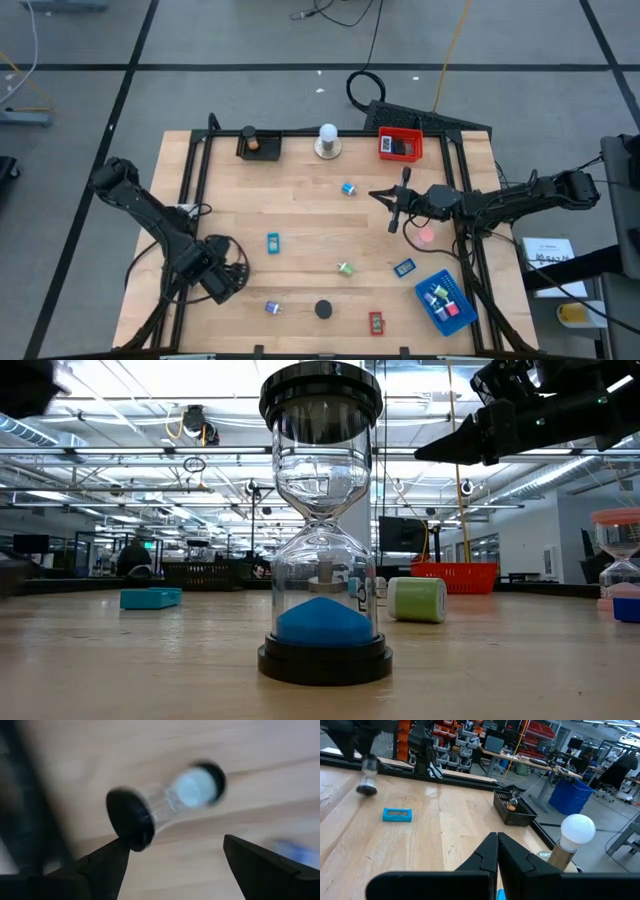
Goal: Pick & Place Office items
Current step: Put the white hourglass into the black bin
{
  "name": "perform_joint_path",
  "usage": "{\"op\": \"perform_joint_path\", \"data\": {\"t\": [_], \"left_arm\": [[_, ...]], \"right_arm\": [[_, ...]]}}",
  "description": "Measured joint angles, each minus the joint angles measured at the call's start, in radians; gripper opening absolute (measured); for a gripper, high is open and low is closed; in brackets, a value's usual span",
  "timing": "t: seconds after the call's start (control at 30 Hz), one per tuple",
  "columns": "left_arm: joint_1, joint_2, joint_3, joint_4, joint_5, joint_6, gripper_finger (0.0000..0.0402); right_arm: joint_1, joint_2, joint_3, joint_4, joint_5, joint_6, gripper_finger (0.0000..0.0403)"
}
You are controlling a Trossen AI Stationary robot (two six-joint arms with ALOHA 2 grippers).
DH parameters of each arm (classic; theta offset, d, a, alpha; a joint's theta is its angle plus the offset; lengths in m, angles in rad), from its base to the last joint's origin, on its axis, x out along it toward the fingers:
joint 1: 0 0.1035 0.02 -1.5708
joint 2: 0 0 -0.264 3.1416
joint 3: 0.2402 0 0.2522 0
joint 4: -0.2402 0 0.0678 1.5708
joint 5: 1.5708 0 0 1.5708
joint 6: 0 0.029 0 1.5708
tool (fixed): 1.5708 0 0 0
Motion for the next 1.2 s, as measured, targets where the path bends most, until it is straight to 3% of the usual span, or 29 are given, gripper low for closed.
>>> {"op": "perform_joint_path", "data": {"t": [0.3,0.6,0.77,1.0,1.2], "left_arm": [[0.035,-0.002,0.011,0.005,0.002,0.098,0.0320],[0.136,0.033,0.012,0.123,-0.128,0.474,0.0316],[0.178,0.111,0.011,0.182,-0.139,0.644,0.0318],[0.182,0.227,0.011,0.250,-0.084,0.741,0.0313],[0.169,0.284,0.011,0.273,-0.056,0.751,0.0281]], "right_arm": [[0.000,0.000,0.000,0.004,0.000,0.000,0.0000],[0.000,0.000,0.000,0.000,0.000,0.000,0.0000],[0.000,0.000,0.000,0.000,0.000,0.000,0.0000],[0.000,0.000,0.000,-0.003,0.000,0.000,0.0000],[0.000,0.000,0.000,-0.003,0.000,0.000,0.0000]]}}
